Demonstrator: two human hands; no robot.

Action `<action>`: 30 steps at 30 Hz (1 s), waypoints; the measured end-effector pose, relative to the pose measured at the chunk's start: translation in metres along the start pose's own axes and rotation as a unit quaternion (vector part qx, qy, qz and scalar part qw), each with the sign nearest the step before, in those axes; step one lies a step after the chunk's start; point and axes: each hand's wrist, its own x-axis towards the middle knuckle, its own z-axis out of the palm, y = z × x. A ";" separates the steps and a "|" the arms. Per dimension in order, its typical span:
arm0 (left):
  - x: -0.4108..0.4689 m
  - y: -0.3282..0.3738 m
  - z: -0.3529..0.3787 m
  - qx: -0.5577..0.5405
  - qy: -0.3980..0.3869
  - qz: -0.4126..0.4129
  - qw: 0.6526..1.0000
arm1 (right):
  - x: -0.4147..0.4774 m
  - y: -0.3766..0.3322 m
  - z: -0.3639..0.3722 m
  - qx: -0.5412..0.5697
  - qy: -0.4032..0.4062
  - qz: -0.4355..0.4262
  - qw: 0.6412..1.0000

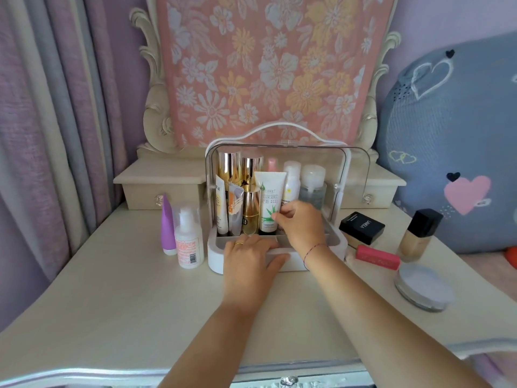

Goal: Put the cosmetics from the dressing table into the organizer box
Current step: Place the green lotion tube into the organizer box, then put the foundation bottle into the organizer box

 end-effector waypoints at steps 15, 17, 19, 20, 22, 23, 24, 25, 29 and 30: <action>0.000 -0.002 0.000 -0.009 -0.001 0.005 1.000 | -0.026 0.012 -0.038 0.001 0.084 -0.025 0.996; -0.001 -0.005 -0.002 -0.003 -0.002 0.008 1.000 | -0.038 0.024 -0.067 0.018 0.160 -0.054 0.985; 0.000 -0.005 -0.002 -0.005 0.002 0.014 1.000 | -0.043 0.039 -0.100 -0.015 0.237 -0.084 0.968; 0.001 -0.004 -0.002 -0.008 0.004 0.018 1.000 | -0.041 0.049 -0.115 -0.060 0.272 -0.087 0.956; 0.001 -0.004 -0.002 -0.013 0.006 0.024 1.000 | -0.032 0.067 -0.139 -0.136 0.310 -0.038 0.940; 0.001 -0.004 -0.002 -0.015 0.006 0.026 1.000 | -0.028 0.075 -0.148 -0.149 0.313 -0.005 0.938; 0.000 -0.004 -0.002 -0.017 0.007 0.025 1.000 | -0.024 0.083 -0.156 -0.154 0.309 0.020 0.938; 0.000 -0.004 -0.002 -0.017 0.007 0.024 1.000 | -0.021 0.090 -0.162 -0.153 0.302 0.036 0.940; 0.000 -0.001 -0.002 -0.009 0.004 0.025 1.000 | -0.018 0.108 -0.173 -0.091 0.249 0.055 0.963; 0.000 0.000 -0.003 -0.007 0.004 0.024 1.000 | -0.017 0.111 -0.173 -0.060 0.233 0.068 0.968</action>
